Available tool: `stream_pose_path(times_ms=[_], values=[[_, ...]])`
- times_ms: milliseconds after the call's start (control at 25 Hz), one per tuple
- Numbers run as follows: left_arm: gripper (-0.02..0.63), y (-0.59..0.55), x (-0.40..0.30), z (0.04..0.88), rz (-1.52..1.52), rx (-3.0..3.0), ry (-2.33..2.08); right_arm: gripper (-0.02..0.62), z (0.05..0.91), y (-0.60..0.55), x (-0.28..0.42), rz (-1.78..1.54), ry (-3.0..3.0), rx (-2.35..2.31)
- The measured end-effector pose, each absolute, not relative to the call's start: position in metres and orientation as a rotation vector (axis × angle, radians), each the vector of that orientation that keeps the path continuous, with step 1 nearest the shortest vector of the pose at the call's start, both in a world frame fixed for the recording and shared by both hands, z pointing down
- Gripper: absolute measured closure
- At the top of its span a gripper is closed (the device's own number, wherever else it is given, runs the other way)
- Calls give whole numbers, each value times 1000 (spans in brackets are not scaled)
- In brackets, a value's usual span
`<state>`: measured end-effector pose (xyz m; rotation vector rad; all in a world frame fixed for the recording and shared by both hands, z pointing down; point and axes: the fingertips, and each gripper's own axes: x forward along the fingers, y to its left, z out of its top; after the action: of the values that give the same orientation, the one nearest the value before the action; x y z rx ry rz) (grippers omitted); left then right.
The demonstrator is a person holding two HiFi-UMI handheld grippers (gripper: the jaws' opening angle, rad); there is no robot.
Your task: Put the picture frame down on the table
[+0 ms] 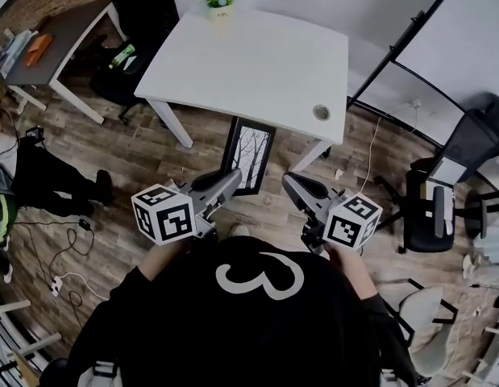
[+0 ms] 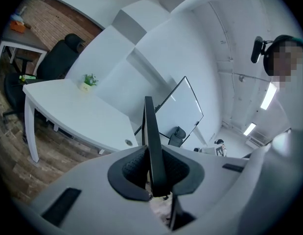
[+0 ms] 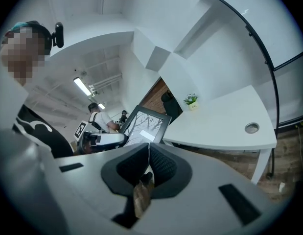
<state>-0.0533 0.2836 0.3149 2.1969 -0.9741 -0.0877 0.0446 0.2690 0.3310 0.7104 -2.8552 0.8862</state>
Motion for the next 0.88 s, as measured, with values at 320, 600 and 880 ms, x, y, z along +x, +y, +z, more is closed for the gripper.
stream_pose_path(times_ms=[320,600,880], values=[[546,233,-86,318,-102,2196,-913,571,333,224,12,891,-2819,779],[546,219,-112,322,-120,2195,-932,571,336,213,-14,877,-2816,749],[546,216,-121,327,-120,2168,-963,571,341,205,-17,894,-2811,729]])
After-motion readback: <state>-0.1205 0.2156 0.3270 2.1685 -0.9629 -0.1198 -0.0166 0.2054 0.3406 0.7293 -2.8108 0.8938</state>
